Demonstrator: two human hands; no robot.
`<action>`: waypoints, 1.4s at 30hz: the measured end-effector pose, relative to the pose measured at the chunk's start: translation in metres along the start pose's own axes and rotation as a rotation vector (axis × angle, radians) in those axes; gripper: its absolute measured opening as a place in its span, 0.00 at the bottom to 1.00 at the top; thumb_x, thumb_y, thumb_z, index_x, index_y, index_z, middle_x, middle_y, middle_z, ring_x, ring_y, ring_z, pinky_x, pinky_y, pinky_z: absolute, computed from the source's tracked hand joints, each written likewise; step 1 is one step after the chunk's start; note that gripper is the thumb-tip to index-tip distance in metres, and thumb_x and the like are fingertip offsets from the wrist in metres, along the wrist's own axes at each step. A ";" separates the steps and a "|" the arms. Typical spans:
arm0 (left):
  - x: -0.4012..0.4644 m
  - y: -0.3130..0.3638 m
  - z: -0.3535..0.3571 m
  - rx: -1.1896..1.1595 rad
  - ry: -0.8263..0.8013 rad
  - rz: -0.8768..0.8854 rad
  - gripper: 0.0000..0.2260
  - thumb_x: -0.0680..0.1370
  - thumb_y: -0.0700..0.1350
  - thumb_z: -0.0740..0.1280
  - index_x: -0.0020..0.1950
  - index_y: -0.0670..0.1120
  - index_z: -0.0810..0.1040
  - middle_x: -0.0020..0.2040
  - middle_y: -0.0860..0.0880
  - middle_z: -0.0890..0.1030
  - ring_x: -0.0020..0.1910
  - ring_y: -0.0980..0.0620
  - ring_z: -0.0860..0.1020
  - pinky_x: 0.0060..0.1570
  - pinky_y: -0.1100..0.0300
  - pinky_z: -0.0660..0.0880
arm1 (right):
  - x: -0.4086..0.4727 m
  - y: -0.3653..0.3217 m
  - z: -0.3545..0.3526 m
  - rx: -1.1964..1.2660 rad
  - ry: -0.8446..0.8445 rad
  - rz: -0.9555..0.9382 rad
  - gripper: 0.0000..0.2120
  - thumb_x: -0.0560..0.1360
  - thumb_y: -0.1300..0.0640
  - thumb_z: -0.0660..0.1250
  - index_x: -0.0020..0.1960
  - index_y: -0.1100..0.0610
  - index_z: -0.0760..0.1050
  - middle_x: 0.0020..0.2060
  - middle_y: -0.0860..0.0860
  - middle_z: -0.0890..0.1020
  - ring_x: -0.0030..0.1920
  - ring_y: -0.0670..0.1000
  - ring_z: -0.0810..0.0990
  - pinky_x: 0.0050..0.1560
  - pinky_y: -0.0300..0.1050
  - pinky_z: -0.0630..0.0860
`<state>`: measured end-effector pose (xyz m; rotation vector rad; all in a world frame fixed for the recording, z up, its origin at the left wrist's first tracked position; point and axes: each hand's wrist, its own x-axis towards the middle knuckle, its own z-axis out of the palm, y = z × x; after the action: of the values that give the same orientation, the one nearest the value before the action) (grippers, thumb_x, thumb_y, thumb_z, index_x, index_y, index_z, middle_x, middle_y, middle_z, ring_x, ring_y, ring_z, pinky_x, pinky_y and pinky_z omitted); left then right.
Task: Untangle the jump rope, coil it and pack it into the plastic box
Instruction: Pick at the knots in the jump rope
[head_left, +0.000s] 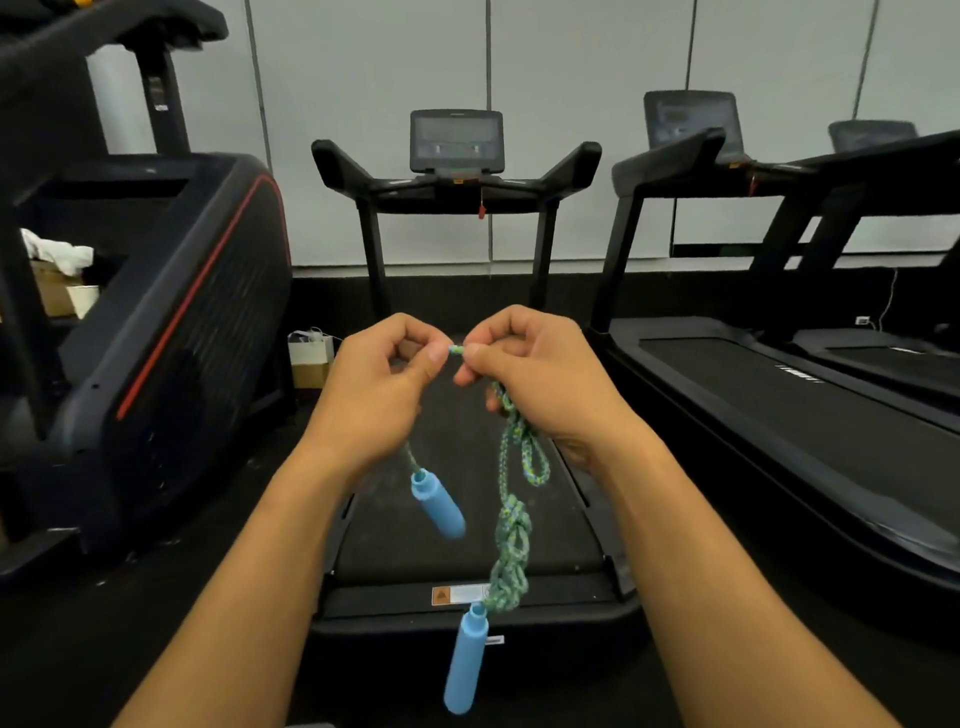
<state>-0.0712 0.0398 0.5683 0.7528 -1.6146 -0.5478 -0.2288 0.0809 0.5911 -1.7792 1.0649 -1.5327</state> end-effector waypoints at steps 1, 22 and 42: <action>0.000 0.001 -0.002 -0.003 -0.017 0.006 0.05 0.78 0.45 0.69 0.44 0.51 0.81 0.34 0.55 0.77 0.28 0.60 0.70 0.31 0.62 0.66 | 0.001 -0.001 0.000 -0.009 -0.009 -0.005 0.02 0.76 0.63 0.68 0.48 0.62 0.78 0.36 0.56 0.86 0.32 0.53 0.76 0.35 0.44 0.75; 0.005 0.021 -0.010 0.205 0.282 0.108 0.08 0.76 0.43 0.71 0.39 0.54 0.78 0.36 0.57 0.80 0.37 0.58 0.76 0.42 0.60 0.73 | 0.004 -0.008 -0.003 0.444 -0.261 0.105 0.12 0.73 0.75 0.58 0.50 0.65 0.76 0.46 0.67 0.83 0.39 0.54 0.85 0.43 0.44 0.82; -0.006 0.044 -0.022 0.086 -0.030 0.004 0.06 0.79 0.40 0.69 0.49 0.50 0.84 0.40 0.50 0.84 0.36 0.55 0.80 0.35 0.60 0.77 | 0.005 -0.015 0.001 0.488 -0.137 0.090 0.08 0.74 0.72 0.61 0.48 0.65 0.77 0.38 0.61 0.82 0.37 0.56 0.81 0.39 0.45 0.80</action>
<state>-0.0564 0.0758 0.5998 0.8085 -1.6761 -0.4910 -0.2245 0.0845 0.6053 -1.4509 0.6251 -1.4410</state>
